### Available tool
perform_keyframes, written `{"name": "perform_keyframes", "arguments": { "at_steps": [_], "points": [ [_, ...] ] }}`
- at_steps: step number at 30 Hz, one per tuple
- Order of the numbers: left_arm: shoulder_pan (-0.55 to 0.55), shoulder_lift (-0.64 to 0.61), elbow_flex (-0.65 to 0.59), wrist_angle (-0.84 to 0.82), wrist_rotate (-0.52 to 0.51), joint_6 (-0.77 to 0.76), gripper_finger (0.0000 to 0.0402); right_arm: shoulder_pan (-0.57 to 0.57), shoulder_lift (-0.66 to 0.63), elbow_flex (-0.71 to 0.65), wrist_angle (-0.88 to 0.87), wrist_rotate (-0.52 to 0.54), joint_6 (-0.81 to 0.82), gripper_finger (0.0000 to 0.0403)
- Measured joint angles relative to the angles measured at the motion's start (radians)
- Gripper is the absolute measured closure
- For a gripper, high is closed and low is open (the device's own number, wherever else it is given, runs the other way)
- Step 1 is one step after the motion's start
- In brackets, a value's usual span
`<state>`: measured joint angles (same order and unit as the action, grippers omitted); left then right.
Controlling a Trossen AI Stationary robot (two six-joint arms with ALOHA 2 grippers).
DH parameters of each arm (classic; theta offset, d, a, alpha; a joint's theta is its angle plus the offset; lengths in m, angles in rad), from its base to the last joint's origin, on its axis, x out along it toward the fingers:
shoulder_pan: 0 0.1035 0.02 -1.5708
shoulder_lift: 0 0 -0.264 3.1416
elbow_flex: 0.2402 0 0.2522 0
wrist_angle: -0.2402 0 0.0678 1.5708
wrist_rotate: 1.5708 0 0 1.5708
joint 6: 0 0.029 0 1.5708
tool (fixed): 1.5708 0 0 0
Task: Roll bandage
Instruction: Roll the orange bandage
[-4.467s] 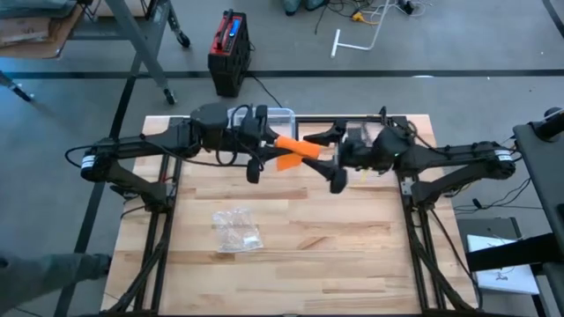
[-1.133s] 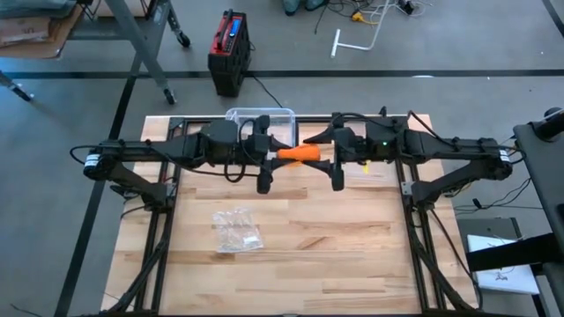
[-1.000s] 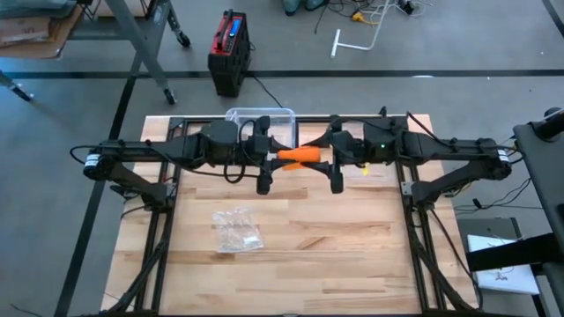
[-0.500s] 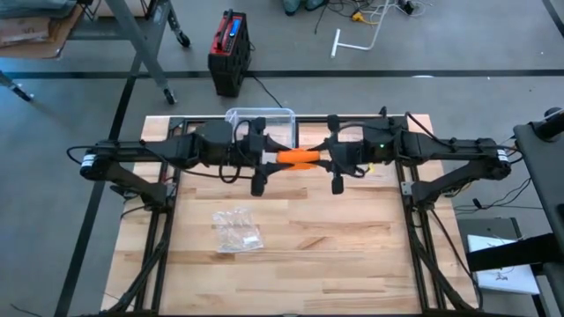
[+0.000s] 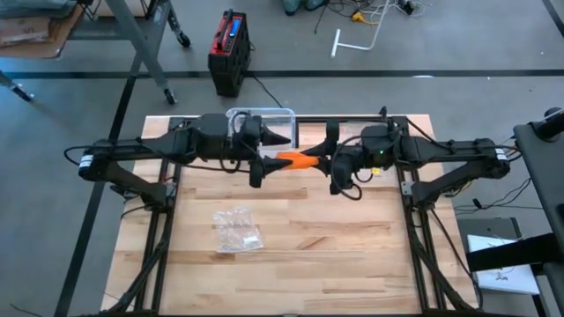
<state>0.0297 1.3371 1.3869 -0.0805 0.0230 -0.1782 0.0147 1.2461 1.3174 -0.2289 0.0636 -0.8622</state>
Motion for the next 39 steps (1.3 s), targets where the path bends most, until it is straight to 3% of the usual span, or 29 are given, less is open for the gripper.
{"name": "perform_keyframes", "arguments": {
  "at_steps": [6,11,20,26,30,34,39],
  "points": [
    [0.034,0.027,-0.002,-0.058,0.021,-0.052,0.0087,0.029,0.020,-0.003,0.039,0.044,-0.126,0.0346],
    [0.043,0.050,-0.002,-0.043,0.165,-0.014,0.0092,0.036,0.038,-0.001,0.088,0.142,-0.160,0.0340],
    [0.043,0.055,-0.006,-0.044,0.188,0.010,0.0129,0.040,0.040,0.000,0.076,0.143,-0.170,0.0339],
    [0.043,0.056,-0.007,-0.026,0.169,0.011,0.0186,0.042,0.039,0.000,0.068,0.142,-0.141,0.0337],
    [0.043,0.056,-0.011,-0.028,0.138,0.019,0.0248,0.040,0.039,0.000,0.051,0.146,-0.014,0.0321],
    [0.039,0.056,-0.011,-0.032,0.135,0.091,0.0307,0.040,0.039,0.000,0.022,0.129,0.236,0.0262],
    [0.031,0.056,-0.013,-0.028,0.152,0.211,0.0333,0.045,0.010,-0.002,0.012,-0.070,0.495,0.0170]
  ]
}}
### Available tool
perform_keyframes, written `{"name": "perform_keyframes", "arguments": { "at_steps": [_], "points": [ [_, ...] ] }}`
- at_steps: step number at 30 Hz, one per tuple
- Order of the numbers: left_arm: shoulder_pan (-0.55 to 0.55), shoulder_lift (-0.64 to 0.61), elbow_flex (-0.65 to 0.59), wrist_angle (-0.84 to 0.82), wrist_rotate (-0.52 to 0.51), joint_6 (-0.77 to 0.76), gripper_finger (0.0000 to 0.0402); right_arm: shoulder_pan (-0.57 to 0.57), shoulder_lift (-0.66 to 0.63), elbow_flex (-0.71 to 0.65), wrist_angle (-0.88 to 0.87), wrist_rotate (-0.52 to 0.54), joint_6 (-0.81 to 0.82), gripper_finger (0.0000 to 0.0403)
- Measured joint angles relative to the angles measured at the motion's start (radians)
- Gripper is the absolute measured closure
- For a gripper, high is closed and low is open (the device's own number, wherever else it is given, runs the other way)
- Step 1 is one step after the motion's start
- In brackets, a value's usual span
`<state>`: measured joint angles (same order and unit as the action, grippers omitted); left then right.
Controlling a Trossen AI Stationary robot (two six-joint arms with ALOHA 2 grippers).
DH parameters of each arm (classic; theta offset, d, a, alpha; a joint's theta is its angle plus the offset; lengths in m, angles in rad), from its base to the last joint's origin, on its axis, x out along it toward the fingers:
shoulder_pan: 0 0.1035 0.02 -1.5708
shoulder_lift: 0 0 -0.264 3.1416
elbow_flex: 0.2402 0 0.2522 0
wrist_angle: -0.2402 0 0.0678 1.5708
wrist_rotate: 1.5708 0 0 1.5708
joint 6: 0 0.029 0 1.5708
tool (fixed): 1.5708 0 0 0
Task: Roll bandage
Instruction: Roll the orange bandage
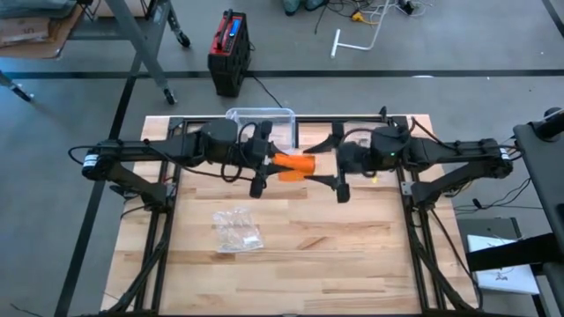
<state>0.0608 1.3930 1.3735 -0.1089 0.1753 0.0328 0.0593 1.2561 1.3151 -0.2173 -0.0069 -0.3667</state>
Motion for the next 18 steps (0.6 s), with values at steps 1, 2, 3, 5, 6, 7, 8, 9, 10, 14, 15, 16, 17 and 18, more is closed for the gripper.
{"name": "perform_keyframes", "arguments": {
  "at_steps": [1,2,3,5,6,7,8,9,10,14,15,16,17,18],
  "points": [
    [-0.003,-0.001,-0.004,-0.001,-0.002,0.033,0.0333,0.001,-0.009,0.000,0.010,-0.005,0.055,0.0154],
    [-0.007,-0.002,-0.006,-0.009,-0.010,0.062,0.0332,0.002,-0.017,-0.001,0.021,0.009,0.117,0.0139],
    [-0.013,-0.002,-0.006,-0.013,-0.019,0.087,0.0331,0.002,-0.024,-0.001,0.031,0.028,0.167,0.0127],
    [-0.031,-0.002,-0.007,-0.011,-0.068,0.133,0.0329,0.002,-0.036,-0.001,0.032,0.057,0.245,0.0110],
    [-0.041,-0.002,-0.007,-0.009,-0.104,0.157,0.0329,0.001,-0.036,-0.001,0.035,0.060,0.264,0.0105],
    [-0.051,-0.002,-0.007,-0.005,-0.143,0.179,0.0329,0.000,-0.035,-0.001,0.035,0.063,0.273,0.0102],
    [-0.059,-0.002,-0.007,-0.006,-0.180,0.200,0.0330,0.003,-0.032,-0.001,0.031,0.063,0.288,0.0101],
    [-0.064,-0.002,-0.007,-0.006,-0.204,0.218,0.0331,0.007,-0.025,-0.001,0.032,0.062,0.300,0.0101],
    [-0.067,-0.002,-0.007,-0.006,-0.212,0.233,0.0331,0.008,-0.018,-0.001,0.034,0.060,0.308,0.0104],
    [-0.077,-0.002,-0.008,0.000,-0.216,0.252,0.0327,0.007,0.003,-0.001,0.038,0.063,0.302,0.0134],
    [-0.078,-0.002,-0.008,-0.001,-0.217,0.252,0.0326,0.007,0.005,-0.001,0.037,0.063,0.294,0.0145],
    [-0.078,-0.002,-0.008,0.000,-0.217,0.251,0.0325,0.007,0.006,-0.001,0.037,0.063,0.282,0.0159],
    [-0.078,-0.002,-0.008,0.000,-0.214,0.251,0.0325,0.008,0.006,-0.001,0.036,0.068,0.267,0.0174],
    [-0.078,-0.002,-0.008,0.005,-0.213,0.252,0.0325,0.008,0.006,-0.001,0.038,0.073,0.252,0.0191]
  ]
}}
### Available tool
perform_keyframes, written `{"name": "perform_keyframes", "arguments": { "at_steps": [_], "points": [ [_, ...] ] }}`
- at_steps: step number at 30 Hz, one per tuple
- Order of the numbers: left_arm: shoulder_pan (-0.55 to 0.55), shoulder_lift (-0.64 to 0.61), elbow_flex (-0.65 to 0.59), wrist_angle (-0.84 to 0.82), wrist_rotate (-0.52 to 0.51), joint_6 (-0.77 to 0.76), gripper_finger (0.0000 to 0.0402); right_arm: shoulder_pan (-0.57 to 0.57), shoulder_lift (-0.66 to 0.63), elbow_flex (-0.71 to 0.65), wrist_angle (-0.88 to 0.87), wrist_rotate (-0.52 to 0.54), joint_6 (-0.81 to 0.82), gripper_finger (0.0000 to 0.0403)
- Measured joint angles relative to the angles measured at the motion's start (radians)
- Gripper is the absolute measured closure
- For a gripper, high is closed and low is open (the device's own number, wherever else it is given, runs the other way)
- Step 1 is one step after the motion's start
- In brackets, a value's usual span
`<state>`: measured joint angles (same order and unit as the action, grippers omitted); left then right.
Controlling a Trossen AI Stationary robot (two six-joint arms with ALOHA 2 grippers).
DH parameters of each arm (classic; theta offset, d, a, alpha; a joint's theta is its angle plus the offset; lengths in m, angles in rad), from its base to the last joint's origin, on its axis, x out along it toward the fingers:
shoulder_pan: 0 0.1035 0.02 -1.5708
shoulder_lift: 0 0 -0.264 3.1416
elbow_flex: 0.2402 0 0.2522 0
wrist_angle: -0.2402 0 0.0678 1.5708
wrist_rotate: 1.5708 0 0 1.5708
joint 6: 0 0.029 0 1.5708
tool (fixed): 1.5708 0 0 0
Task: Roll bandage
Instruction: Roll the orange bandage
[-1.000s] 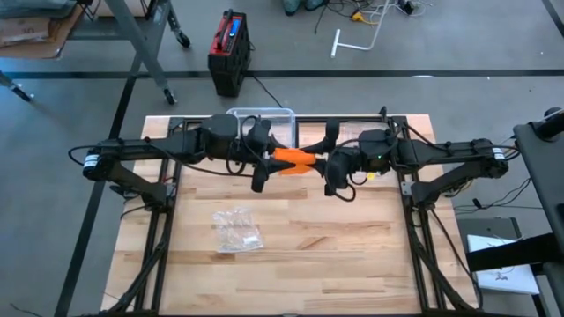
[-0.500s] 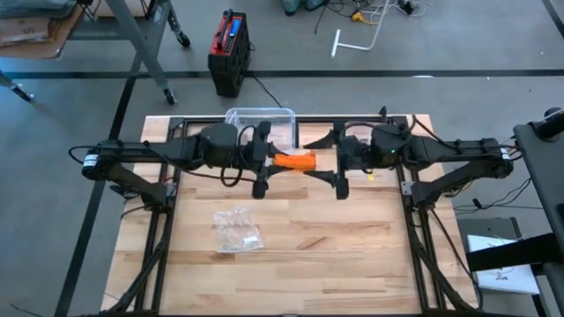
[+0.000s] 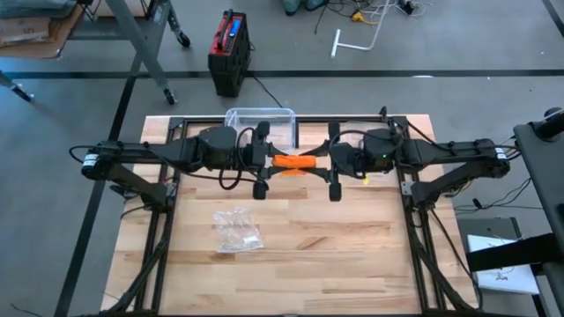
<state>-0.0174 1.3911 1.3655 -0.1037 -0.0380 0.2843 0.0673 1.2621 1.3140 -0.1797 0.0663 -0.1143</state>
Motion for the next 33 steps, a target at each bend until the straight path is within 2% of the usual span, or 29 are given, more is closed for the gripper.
{"name": "perform_keyframes", "arguments": {
  "at_steps": [4,8,11,15,19,22,26,33],
  "points": [
    [0.000,0.000,0.000,0.006,0.018,0.000,0.0322,0.000,-0.001,0.000,0.009,0.037,-0.090,0.0274],
    [-0.001,0.000,0.000,0.010,0.025,-0.039,0.0295,0.001,-0.005,0.000,0.016,0.036,-0.257,0.0356],
    [-0.001,-0.013,0.000,0.010,0.025,-0.104,0.0257,0.005,-0.006,0.000,0.023,0.048,-0.450,0.0357],
    [-0.002,-0.048,0.000,0.006,0.034,-0.229,0.0193,0.030,-0.007,0.000,0.032,0.114,-0.681,0.0357],
    [0.002,-0.062,0.001,-0.018,0.119,-0.383,0.0132,0.068,-0.001,0.000,0.033,0.155,-0.824,0.0357],
    [0.002,-0.062,0.001,-0.005,0.171,-0.455,0.0096,0.095,0.005,0.000,0.042,0.174,-0.881,0.0356],
    [0.002,-0.063,0.001,-0.005,0.180,-0.459,0.0065,0.125,0.004,0.000,0.045,0.169,-0.905,0.0355],
    [0.019,-0.055,0.002,-0.004,0.286,-0.430,0.0057,0.124,0.004,0.002,0.040,0.123,-0.835,0.0354]
  ]
}}
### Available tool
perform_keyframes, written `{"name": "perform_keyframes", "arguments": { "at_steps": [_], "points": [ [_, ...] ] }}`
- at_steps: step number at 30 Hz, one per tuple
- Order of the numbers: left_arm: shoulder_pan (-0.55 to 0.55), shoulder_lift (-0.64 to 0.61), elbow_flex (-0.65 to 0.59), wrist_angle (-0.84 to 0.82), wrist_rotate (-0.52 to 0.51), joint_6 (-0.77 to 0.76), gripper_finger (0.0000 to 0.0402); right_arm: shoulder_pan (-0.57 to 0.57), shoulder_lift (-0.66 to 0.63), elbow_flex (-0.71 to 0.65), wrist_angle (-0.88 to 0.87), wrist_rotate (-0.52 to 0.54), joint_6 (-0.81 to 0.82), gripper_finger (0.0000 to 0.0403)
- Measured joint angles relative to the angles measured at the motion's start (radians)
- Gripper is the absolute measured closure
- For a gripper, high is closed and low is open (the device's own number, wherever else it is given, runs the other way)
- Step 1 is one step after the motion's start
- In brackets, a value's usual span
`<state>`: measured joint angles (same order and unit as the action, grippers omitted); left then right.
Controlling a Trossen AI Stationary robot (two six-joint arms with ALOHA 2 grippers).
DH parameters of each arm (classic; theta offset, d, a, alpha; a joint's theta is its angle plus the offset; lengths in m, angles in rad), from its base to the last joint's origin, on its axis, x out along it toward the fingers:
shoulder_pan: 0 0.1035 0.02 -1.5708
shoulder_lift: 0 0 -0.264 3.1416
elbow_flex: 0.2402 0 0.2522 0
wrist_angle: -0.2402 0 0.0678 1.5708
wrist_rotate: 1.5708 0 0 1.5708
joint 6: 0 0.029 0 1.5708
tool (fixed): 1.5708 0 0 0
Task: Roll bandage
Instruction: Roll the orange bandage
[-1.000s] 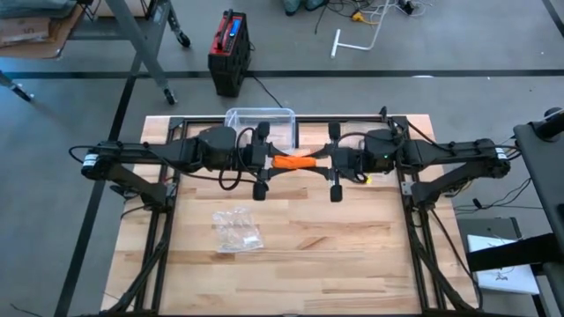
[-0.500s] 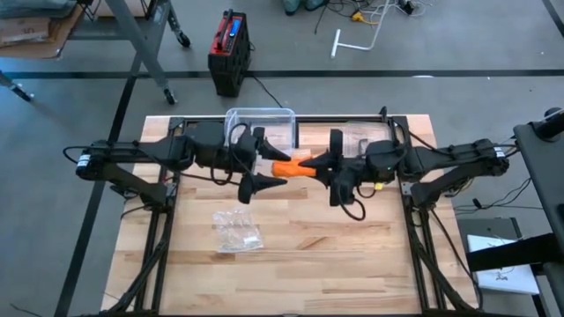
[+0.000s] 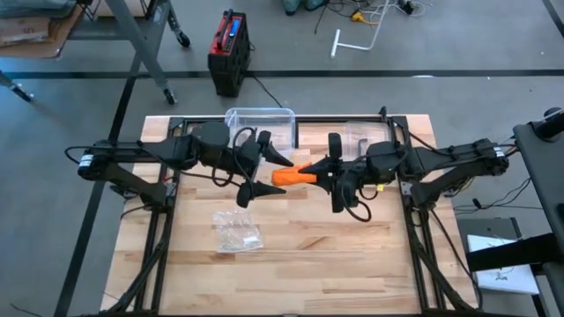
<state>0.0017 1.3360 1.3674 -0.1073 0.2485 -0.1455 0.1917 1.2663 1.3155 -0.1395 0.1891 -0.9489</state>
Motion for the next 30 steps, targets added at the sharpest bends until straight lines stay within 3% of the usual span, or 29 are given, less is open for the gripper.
{"name": "perform_keyframes", "arguments": {
  "at_steps": [8,13,16,23,30],
  "points": [
    [0.002,0.013,-0.001,-0.062,0.002,0.194,0.0068,-0.021,-0.013,0.000,-0.003,-0.035,0.161,0.0353],
    [0.002,0.005,-0.018,-0.124,-0.075,0.273,0.0066,-0.020,-0.068,0.002,0.010,-0.070,0.212,0.0353],
    [0.002,0.005,-0.081,-0.001,-0.078,0.261,0.0069,-0.020,-0.087,0.002,0.016,-0.116,0.237,0.0353],
    [0.002,0.023,-0.278,0.426,-0.078,0.211,0.0076,-0.022,-0.085,0.002,0.024,-0.111,0.241,0.0353],
    [0.002,0.092,-0.353,0.653,-0.029,0.148,0.0086,-0.022,-0.071,0.000,0.033,-0.061,0.160,0.0353]
  ]
}}
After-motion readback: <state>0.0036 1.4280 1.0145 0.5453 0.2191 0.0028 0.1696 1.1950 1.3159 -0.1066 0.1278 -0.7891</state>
